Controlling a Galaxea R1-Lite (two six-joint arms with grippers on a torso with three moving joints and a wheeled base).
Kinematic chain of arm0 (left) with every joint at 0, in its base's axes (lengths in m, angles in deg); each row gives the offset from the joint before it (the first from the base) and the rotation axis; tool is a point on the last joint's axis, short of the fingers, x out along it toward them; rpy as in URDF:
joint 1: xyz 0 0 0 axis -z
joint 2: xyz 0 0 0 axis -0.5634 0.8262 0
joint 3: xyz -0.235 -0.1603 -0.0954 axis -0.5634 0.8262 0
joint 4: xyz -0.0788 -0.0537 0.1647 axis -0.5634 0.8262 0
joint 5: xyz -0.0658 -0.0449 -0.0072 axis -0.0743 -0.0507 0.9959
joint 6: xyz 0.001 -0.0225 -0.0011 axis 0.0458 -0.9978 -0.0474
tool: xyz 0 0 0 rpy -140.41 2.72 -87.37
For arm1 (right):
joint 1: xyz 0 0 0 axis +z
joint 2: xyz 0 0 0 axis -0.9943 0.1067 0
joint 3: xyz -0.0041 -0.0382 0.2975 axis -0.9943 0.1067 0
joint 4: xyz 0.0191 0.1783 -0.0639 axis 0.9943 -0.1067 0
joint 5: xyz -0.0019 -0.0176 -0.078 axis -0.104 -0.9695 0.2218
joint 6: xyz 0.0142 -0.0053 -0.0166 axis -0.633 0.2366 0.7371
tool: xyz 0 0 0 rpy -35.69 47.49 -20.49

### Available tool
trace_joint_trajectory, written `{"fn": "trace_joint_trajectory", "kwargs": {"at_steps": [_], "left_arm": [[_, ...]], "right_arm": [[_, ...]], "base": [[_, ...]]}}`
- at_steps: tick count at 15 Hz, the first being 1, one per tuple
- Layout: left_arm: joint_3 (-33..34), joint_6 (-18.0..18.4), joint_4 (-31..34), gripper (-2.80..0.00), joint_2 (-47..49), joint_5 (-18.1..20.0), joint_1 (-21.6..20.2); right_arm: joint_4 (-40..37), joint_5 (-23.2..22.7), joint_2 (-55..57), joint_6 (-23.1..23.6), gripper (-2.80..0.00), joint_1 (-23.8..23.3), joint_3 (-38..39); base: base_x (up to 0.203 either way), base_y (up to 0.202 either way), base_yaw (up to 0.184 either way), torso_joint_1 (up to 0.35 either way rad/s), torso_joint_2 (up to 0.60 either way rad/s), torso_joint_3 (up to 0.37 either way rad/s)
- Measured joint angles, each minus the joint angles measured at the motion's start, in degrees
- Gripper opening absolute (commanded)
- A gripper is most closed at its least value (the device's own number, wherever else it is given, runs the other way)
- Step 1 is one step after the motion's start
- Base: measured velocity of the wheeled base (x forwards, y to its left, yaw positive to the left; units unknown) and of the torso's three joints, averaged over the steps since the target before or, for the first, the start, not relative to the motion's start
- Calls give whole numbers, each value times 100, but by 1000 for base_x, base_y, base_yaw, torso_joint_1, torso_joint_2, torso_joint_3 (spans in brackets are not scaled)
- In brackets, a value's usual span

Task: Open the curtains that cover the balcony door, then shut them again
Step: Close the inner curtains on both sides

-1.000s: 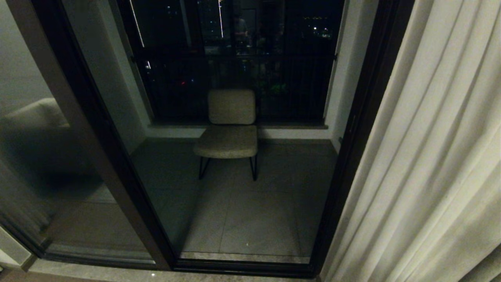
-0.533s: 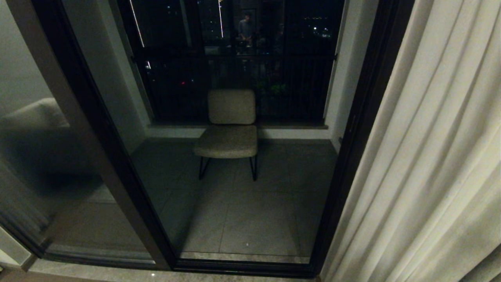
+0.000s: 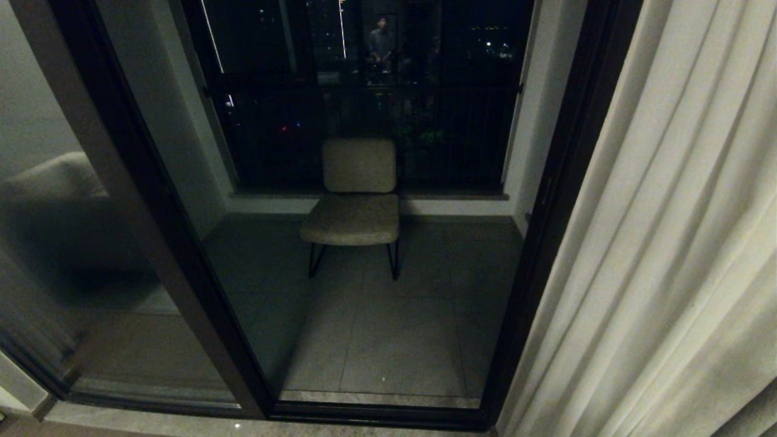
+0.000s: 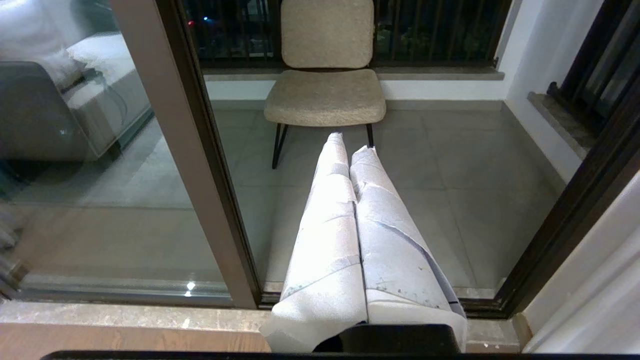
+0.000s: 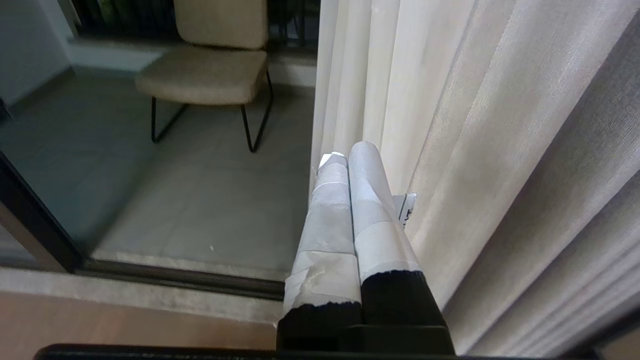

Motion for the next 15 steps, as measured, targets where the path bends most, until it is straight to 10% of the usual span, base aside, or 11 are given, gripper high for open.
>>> {"fn": "trace_joint_trajectory", "kwargs": {"at_steps": [4,8,9,15], "left_arm": [[0,2,0,-280,0,-1,0],[0,2,-1,-280,0,-1,0],[0,2,0,-280,0,-1,0],[0,0,0,-280,0,1,0]], "right_arm": [[560,-236,1164,93,-280,-235,-429],[1869,-1505,3279,96,-280,-1084,-1613],[2197,-1829,3799,95,0,-1218,-2005],[3204,-2352,5934,-43,0,-1485,-3935]], "base": [[0,0,0,0,0,0],[0,0,0,0,0,0],[0,0,0,0,0,0],[0,0,0,0,0,0]]}}
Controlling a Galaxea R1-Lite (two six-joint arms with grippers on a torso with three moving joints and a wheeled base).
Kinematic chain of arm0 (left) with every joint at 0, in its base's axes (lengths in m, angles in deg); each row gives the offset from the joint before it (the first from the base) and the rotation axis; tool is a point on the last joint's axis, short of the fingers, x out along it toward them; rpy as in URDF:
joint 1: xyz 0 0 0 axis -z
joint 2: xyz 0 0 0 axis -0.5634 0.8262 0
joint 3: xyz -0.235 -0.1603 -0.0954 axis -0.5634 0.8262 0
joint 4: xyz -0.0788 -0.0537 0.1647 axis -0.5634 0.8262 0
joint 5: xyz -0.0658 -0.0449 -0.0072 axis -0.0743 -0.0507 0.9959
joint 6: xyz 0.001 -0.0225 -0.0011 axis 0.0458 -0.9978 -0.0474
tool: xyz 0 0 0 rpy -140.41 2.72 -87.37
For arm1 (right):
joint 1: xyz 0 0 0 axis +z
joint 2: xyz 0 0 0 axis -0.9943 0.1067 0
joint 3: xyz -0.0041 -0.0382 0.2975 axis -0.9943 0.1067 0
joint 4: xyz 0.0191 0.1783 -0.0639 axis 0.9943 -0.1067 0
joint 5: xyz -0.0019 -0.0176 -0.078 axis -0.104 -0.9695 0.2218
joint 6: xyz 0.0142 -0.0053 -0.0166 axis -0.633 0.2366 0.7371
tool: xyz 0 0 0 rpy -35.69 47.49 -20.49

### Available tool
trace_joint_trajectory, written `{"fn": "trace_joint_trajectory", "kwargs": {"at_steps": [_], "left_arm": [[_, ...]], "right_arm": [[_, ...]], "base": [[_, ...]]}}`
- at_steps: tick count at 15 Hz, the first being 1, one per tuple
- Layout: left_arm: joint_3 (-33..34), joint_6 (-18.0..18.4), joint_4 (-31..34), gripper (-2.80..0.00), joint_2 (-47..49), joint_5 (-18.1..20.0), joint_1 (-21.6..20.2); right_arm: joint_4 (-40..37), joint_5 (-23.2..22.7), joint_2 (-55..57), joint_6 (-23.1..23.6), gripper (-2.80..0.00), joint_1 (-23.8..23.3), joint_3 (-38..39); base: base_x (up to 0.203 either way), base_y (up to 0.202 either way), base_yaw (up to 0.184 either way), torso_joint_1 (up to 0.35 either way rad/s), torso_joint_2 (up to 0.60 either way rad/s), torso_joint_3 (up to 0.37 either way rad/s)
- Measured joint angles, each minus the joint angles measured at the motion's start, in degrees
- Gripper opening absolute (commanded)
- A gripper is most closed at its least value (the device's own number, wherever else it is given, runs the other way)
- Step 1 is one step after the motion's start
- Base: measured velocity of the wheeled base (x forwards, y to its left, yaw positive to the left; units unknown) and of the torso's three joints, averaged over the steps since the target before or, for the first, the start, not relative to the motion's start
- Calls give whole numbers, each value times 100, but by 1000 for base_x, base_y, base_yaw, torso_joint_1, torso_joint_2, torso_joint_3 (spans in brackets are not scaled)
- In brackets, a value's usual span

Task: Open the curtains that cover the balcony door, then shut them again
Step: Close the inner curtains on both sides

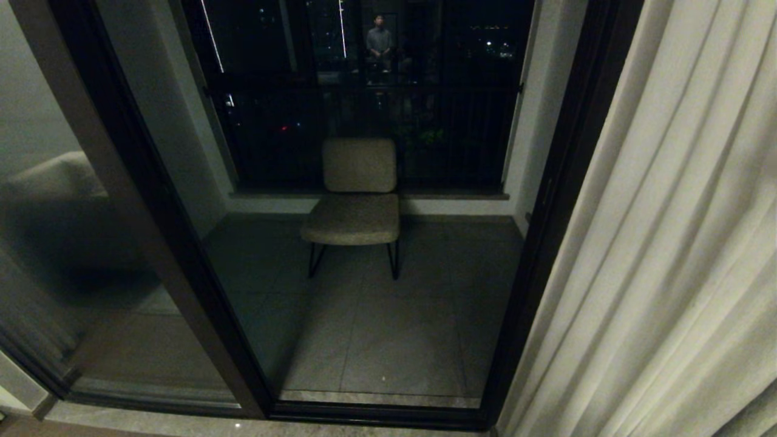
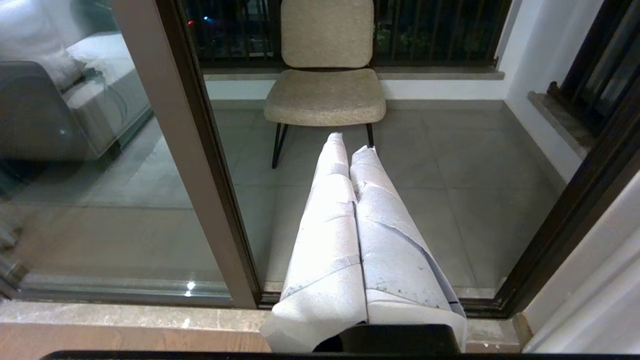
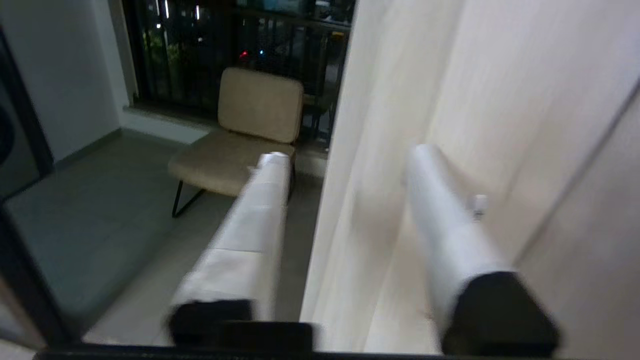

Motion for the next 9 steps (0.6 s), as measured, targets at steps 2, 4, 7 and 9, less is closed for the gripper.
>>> {"fn": "trace_joint_trajectory", "kwargs": {"at_steps": [2,4,7,9], "left_arm": [[0,2,0,-280,0,-1,0],[0,-1,0,-280,0,-1,0],[0,2,0,-280,0,-3,0],[0,-1,0,-280,0,-1,0]], "right_arm": [[-2,1,374,-25,0,0,-392],[-24,4,658,-33,0,13,-672],[6,17,1015,-27,0,18,-989],[12,20,1249,-24,0,23,-1156]], "base": [[0,0,0,0,0,0],[0,0,0,0,0,0],[0,0,0,0,0,0],[0,0,0,0,0,0]]}}
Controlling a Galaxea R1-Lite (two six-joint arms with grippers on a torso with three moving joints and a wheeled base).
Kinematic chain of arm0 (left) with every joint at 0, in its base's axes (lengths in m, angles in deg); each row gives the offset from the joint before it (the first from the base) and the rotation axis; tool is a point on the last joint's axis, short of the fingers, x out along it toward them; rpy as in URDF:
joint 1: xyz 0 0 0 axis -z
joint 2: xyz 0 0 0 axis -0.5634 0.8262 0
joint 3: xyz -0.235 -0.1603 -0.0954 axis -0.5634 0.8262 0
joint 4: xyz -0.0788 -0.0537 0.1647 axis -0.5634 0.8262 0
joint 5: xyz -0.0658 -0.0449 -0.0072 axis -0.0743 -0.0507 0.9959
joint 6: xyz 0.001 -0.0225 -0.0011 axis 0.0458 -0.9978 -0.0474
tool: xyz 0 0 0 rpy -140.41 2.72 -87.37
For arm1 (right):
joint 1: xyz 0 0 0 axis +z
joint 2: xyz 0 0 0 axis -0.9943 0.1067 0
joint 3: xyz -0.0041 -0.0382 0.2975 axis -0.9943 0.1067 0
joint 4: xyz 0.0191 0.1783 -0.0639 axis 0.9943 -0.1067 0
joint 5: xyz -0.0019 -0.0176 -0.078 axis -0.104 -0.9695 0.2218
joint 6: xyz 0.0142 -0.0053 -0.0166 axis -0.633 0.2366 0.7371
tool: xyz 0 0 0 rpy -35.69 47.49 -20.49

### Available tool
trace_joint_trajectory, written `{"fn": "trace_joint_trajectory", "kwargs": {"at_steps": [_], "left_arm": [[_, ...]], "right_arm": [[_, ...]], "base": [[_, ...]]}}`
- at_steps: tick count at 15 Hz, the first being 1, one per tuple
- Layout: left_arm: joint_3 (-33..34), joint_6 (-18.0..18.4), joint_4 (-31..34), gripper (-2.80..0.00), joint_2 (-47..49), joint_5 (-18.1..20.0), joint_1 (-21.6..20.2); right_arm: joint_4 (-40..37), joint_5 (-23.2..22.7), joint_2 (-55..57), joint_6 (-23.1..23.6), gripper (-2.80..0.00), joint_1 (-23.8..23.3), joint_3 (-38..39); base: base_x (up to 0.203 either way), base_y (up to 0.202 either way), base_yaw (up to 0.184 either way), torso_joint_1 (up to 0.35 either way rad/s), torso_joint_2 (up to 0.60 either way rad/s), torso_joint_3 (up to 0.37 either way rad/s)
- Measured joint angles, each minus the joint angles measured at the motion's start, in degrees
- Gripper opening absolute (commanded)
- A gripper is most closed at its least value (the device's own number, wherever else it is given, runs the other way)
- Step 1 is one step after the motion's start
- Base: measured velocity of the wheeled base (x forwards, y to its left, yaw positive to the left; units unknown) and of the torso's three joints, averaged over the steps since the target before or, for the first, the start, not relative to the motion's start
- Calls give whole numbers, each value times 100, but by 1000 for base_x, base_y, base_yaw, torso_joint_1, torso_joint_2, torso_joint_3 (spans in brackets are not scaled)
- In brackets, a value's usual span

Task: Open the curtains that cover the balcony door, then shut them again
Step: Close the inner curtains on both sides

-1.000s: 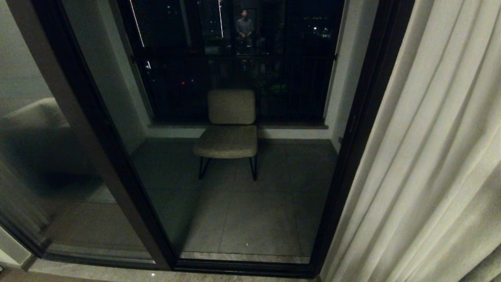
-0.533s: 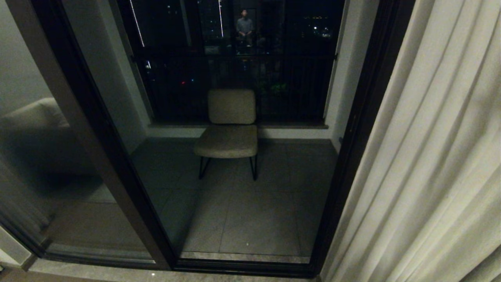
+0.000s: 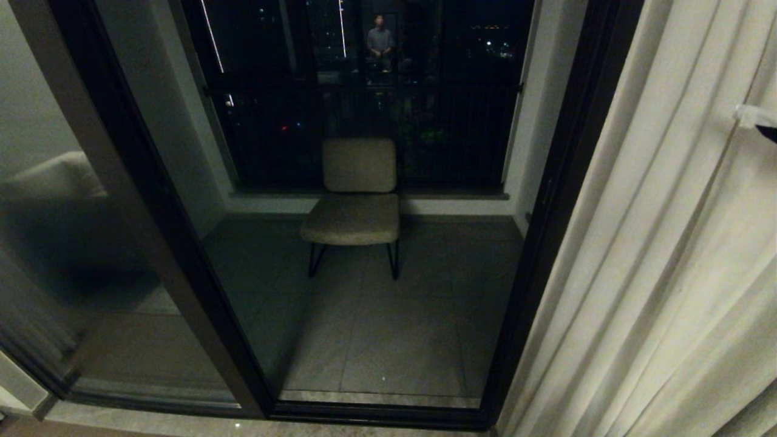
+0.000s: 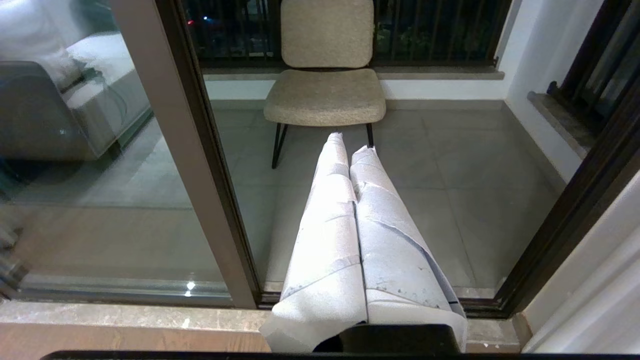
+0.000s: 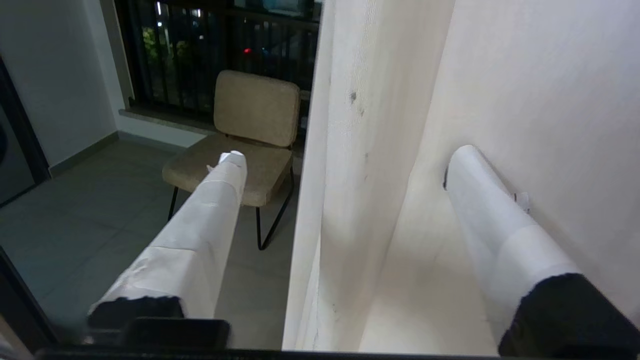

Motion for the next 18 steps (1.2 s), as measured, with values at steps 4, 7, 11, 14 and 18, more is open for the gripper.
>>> {"fn": "trace_joint_trajectory", "kwargs": {"at_steps": [4,7,11,14,18], "left_arm": [[0,2,0,-280,0,0,0],[0,2,0,-280,0,-2,0],[0,0,0,-280,0,0,0],[0,2,0,-280,0,-2,0],[0,2,0,-280,0,-2,0]], "right_arm": [[10,2,459,7,0,83,-328],[80,6,801,7,-280,236,-562],[388,41,1109,-97,-280,467,-639],[449,68,1251,-90,-280,716,-688],[609,1089,1444,-255,-280,1276,-863]], "base": [[0,0,0,0,0,0],[0,0,0,0,0,0],[0,0,0,0,0,0],[0,0,0,0,0,0],[0,0,0,0,0,0]]}}
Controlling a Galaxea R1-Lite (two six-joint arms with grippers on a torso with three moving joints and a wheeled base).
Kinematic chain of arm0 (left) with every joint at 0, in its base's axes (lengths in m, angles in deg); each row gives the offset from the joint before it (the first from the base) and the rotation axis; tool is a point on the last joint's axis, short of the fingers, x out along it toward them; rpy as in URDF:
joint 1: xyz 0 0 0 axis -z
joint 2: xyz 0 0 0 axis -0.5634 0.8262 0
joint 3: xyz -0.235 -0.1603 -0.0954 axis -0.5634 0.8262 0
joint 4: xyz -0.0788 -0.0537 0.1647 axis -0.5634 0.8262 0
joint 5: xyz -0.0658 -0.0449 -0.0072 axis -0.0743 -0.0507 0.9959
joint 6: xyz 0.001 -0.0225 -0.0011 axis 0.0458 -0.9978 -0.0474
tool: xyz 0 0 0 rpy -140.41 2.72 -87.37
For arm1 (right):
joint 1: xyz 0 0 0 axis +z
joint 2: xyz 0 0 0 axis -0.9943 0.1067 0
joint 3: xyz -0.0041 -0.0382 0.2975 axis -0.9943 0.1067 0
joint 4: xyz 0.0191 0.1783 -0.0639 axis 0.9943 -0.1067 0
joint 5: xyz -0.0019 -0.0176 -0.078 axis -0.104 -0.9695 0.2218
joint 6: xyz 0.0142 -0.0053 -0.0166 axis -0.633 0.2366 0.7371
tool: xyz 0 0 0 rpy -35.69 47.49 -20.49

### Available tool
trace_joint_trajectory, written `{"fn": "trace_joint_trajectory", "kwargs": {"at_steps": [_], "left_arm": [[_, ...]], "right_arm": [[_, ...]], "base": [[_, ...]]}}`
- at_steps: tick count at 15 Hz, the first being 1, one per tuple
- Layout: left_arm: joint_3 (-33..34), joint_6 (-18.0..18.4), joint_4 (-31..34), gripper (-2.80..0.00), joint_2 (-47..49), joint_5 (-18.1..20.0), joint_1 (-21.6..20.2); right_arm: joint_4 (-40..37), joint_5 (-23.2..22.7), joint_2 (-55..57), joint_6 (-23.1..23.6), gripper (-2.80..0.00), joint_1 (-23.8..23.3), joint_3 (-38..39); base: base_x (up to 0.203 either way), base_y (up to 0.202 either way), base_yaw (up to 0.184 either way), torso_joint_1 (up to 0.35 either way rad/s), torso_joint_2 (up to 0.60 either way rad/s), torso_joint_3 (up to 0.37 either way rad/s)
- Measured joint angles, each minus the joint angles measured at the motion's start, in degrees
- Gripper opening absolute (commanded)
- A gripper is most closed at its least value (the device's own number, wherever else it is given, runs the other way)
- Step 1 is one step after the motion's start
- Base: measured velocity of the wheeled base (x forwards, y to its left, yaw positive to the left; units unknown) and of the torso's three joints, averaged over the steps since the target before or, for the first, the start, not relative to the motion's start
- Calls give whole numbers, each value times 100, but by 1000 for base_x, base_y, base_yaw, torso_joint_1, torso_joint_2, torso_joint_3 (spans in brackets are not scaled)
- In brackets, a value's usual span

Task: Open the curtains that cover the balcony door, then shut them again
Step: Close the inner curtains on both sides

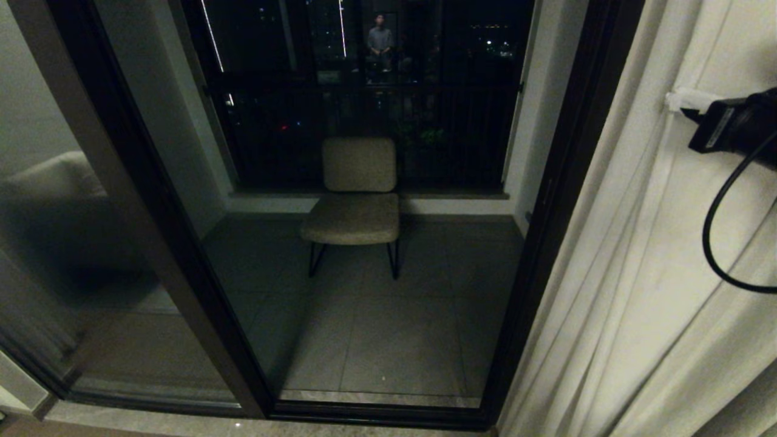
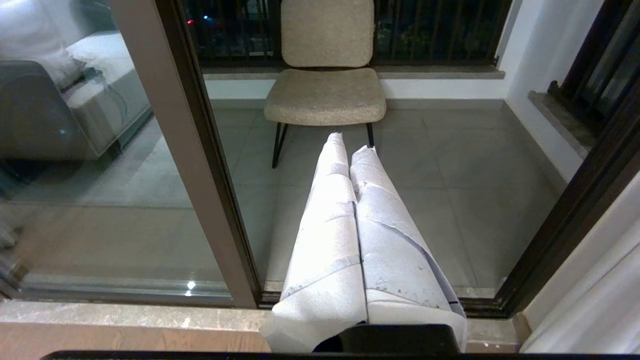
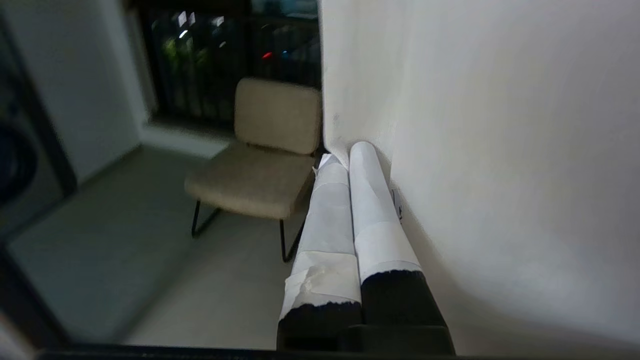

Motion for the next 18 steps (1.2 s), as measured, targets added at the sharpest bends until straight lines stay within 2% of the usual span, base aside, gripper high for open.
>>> {"fn": "trace_joint_trajectory", "kwargs": {"at_steps": [2,8,12,18], "left_arm": [[0,0,0,-280,0,1,0],[0,-2,1,-280,0,0,0],[0,0,1,-280,0,4,0],[0,-2,0,-280,0,2,0]], "right_arm": [[17,529,45,-195,-280,239,-94],[15,1570,106,-539,-280,757,-422],[301,2007,161,-519,-280,1181,-475],[367,2105,161,-512,-280,1234,-393]], "base": [[0,0,0,0,0,0],[0,0,0,0,0,0],[0,0,0,0,0,0],[0,0,0,0,0,0]]}}
